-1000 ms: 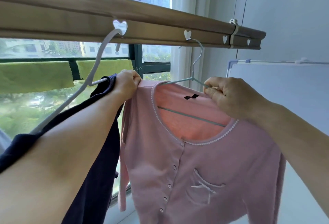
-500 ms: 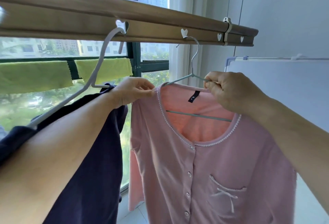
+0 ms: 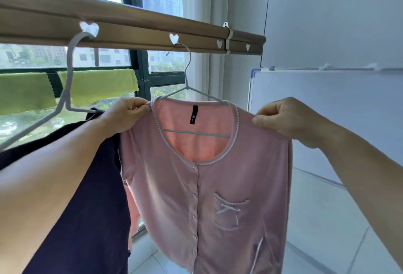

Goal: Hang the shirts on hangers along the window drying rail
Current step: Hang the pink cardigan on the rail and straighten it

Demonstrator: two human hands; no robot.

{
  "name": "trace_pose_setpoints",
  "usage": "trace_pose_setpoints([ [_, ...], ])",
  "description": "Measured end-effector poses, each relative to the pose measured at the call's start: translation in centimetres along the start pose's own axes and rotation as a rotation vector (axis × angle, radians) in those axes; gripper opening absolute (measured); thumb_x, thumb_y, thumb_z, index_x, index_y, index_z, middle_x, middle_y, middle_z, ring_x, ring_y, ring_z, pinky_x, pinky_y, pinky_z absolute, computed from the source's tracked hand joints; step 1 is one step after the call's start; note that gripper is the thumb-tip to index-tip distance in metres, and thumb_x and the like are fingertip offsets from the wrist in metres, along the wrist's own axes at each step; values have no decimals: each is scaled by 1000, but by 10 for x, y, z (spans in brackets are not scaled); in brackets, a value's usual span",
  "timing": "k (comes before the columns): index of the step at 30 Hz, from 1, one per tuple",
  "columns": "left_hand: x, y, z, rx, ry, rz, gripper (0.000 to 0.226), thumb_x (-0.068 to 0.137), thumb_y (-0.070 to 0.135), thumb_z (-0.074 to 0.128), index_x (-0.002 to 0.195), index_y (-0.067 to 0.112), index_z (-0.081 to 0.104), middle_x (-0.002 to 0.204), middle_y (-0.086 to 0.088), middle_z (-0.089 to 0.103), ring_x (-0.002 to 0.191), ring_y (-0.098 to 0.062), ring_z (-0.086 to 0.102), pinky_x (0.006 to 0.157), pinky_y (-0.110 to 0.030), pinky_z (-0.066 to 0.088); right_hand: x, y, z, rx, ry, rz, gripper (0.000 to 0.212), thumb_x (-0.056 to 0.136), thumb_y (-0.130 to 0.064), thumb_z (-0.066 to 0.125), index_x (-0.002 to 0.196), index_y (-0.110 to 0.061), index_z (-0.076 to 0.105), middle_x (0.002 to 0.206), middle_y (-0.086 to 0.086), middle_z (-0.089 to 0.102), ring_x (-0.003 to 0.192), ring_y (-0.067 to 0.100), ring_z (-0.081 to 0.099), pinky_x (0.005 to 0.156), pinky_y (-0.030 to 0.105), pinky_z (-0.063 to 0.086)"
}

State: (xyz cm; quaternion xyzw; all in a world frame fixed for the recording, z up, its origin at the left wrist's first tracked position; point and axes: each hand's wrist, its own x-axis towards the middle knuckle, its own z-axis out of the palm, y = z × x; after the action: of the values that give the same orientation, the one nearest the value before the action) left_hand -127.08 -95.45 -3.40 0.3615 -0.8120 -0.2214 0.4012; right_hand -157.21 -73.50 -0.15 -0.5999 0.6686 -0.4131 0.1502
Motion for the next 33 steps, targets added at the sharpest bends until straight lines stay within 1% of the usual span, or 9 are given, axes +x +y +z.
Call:
trace_pose_setpoints([
  [4,-2,0,-2,21,28,0,21,93,19,55,79,26,68,84,-4,61,80,-14,50,76,-32,39,5,1,11,211,94,61,15,81,-21,71,77,-7,71,72,5,67,63,15,60,64,26,49],
  [8,-3,5,-6,77,38,-25,20,94,18,53,92,7,70,85,-7,59,81,-16,49,73,-30,39,11,1,25,95,200,3,19,87,-19,63,78,-3,66,69,5,58,64,15,51,64,29,44],
  [13,-10,8,-16,102,53,-69,18,94,17,52,95,14,70,89,-5,62,83,-15,52,79,-30,40,21,4,34,231,366,68,26,92,-23,54,67,-17,58,64,-3,51,63,13,46,59,24,38],
  [18,-15,13,-17,122,76,-106,20,95,18,51,96,11,69,87,-5,59,81,-15,50,74,-28,39,22,2,33,49,202,-9,34,91,-38,53,82,-7,64,73,5,58,70,19,51,66,29,43],
  [21,-17,14,-16,160,104,-147,24,96,21,48,97,8,68,87,-6,58,82,-16,50,69,-27,39,13,-1,36,-105,100,-136,34,90,-45,52,78,-17,67,68,2,59,65,14,51,67,30,45],
  [23,-16,13,-13,169,122,-171,26,97,24,46,100,9,67,90,-5,59,86,-17,50,75,-29,39,8,-6,40,-180,57,-218,47,91,-43,50,53,-17,50,48,-8,38,48,6,35,52,23,34],
  [25,-17,15,-10,140,147,-202,28,98,25,44,105,14,68,96,-3,60,91,-16,52,79,-27,39,5,-12,44,-202,35,-291,51,93,-38,50,50,-15,35,46,-9,28,43,7,27,45,21,24],
  [29,-15,23,-1,194,174,-285,29,99,32,36,116,24,58,116,-8,41,110,-19,44,100,-29,36,4,-23,53,-101,-87,-288,39,92,-33,51,67,-3,58,56,9,42,53,14,40,55,27,36],
  [33,-12,37,9,3,181,-419,28,98,37,38,108,13,48,96,-6,44,69,-10,42,57,-20,40,-1,-32,65,79,-253,-242,18,90,-24,57,89,-14,72,85,19,70,70,19,62,71,40,55],
])
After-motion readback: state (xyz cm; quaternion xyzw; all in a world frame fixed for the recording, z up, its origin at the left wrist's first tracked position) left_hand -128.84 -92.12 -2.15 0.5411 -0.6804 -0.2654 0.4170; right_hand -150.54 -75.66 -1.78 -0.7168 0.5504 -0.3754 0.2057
